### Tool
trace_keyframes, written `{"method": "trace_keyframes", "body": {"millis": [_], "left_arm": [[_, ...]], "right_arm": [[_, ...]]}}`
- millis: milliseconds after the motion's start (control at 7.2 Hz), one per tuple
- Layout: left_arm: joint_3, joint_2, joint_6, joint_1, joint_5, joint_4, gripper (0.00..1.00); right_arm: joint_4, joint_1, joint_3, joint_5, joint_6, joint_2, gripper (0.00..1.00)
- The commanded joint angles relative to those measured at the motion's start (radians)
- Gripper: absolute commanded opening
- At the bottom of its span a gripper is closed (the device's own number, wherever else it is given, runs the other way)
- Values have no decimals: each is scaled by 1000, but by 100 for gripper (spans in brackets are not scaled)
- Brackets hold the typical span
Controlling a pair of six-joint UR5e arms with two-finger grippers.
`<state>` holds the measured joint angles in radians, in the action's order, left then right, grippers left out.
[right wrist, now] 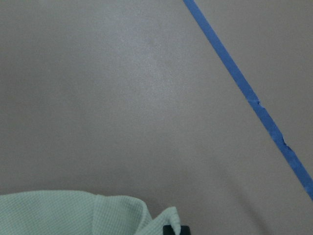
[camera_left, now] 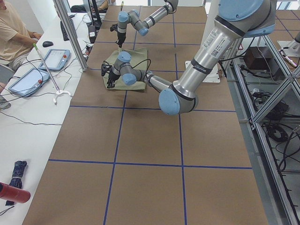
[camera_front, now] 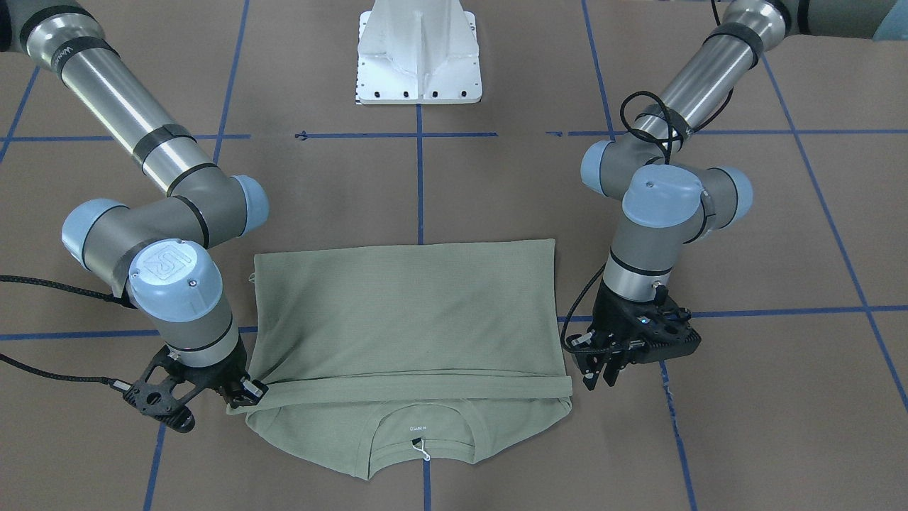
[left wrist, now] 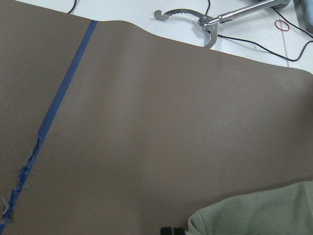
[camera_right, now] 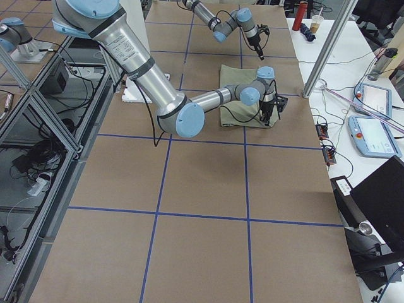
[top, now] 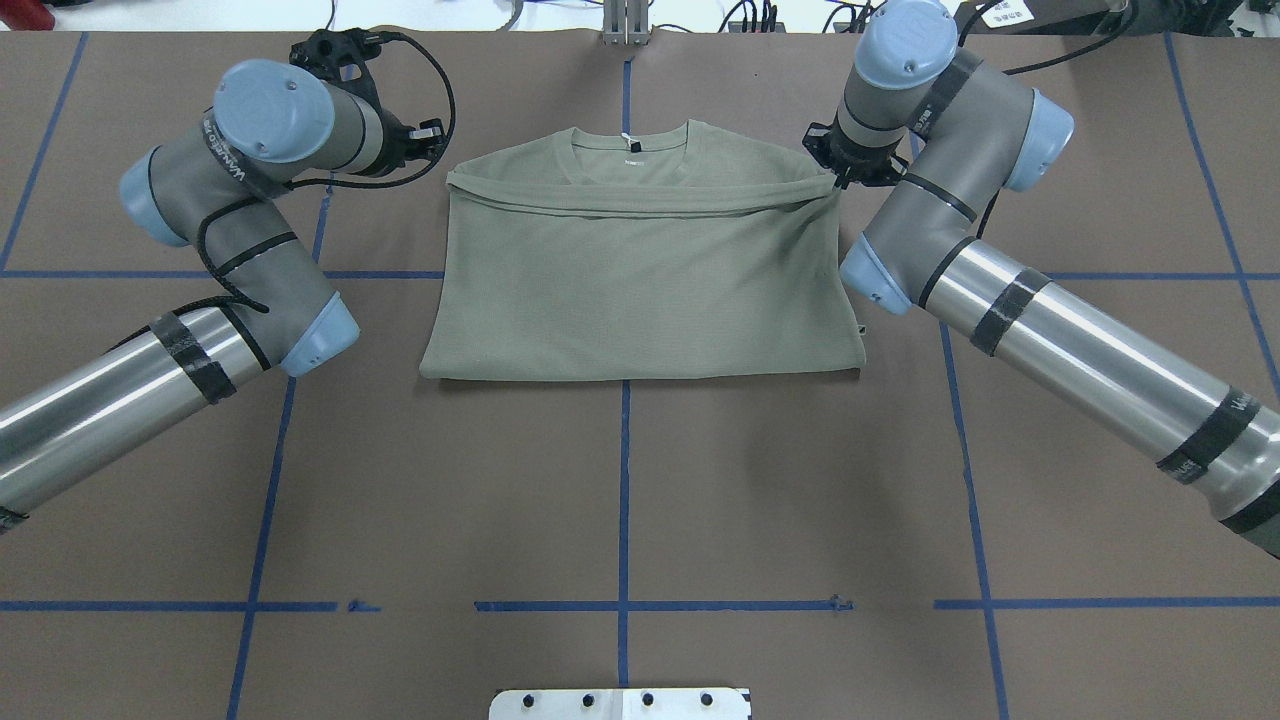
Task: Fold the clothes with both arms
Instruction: 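Lower the hem at the collar and open both grippers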
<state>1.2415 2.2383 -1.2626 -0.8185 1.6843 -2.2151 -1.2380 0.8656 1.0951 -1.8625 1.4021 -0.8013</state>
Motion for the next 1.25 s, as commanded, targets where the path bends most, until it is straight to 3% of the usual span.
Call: {"method": "trace_keyframes", "body": {"millis": [0, 139, 278, 417, 556, 694, 972, 1111], "left_arm": [[6, 1, 2, -8, 2, -3, 71], [9, 0, 0, -8, 2, -2, 71], [10, 0, 0, -13, 3, -2, 71], [13, -2, 0, -18, 8, 0, 71], [32, -8, 0, -19, 12, 2, 71], [50, -14, 0, -21, 14, 3, 71], [61, -16, 2, -22, 14, 3, 71], [62, -17, 0, -21, 14, 3, 71]], "right_arm": [[2, 1, -1, 5, 0, -1, 0], [2, 0, -6, 20, -2, -1, 81], [2, 1, 0, 19, 0, 4, 100], [3, 7, 34, 8, 4, 5, 100], [-8, 12, 149, -42, 17, -34, 100], [-9, 3, 331, -79, 78, -149, 100], [-6, -77, 564, -49, 284, -309, 100], [0, -130, 587, 32, 381, -338, 100]]}}
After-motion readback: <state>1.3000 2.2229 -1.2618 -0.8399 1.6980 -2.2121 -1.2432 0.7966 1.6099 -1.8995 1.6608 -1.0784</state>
